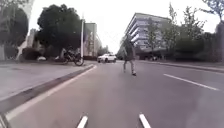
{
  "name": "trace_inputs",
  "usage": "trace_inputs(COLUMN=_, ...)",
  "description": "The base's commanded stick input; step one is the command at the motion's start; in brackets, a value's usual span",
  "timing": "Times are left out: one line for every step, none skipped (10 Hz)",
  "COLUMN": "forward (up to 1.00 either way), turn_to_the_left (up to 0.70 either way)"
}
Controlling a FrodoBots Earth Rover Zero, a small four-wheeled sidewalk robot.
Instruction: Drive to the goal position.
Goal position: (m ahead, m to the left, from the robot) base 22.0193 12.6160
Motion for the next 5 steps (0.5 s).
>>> trace_inputs(forward=0.7, turn_to_the_left=0.0)
trace_inputs(forward=0.7, turn_to_the_left=0.0)
trace_inputs(forward=0.7, turn_to_the_left=0.0)
trace_inputs(forward=0.7, turn_to_the_left=0.0)
trace_inputs(forward=0.7, turn_to_the_left=0.0)
